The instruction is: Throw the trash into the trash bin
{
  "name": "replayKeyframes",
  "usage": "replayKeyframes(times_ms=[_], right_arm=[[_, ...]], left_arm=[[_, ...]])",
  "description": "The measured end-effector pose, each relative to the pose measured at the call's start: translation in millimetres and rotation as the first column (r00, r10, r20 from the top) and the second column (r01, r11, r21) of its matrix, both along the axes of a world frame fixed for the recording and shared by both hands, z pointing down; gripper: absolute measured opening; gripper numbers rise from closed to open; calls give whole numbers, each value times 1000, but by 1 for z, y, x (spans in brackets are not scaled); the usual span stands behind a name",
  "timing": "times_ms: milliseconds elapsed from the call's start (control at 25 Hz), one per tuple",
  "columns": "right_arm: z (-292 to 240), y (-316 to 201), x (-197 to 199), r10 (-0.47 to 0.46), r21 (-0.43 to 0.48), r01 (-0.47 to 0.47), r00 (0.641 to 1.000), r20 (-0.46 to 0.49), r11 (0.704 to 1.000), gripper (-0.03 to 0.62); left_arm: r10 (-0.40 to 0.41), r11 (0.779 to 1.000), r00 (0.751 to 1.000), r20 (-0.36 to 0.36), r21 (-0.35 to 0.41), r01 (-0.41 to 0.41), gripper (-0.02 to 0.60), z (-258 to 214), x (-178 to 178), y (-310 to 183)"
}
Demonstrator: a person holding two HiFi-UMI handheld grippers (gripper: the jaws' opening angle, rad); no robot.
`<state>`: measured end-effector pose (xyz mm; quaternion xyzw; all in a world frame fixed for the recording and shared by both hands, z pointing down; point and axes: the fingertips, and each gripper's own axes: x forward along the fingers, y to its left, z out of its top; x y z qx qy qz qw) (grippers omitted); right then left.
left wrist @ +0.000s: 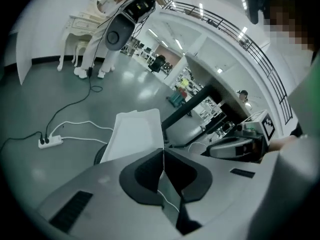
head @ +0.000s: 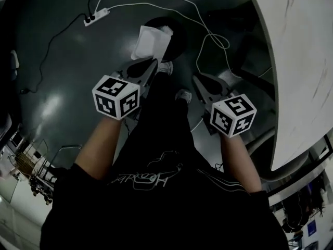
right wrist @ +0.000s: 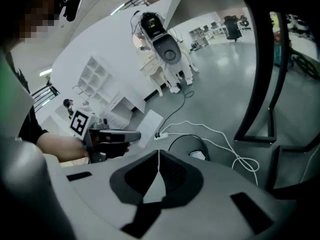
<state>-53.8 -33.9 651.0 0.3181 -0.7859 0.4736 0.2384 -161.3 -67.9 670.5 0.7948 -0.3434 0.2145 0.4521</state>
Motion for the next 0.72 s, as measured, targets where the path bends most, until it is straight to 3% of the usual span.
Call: replayKeyframes(times_ms=[200,360,600,720], right_arm=[[35,22,-19,-170,-22,169,984,-48,985,32],[48,39,-25,-229,-89,226,973,-30,970,32],[66,66,-32,-307,-136,299,951,-38,945,32],[70,76,-32,-297,-163,289,955,-22,943,32]], left_arm=[[75,993,995,64,-99,-69,6,76,4,6],[145,975,987,69,-182,-131,8,115,16,6],[259,934,955,146,-288,-209,8,172,16,20],[284,929,943,174,-293,-226,8,182,16,27]])
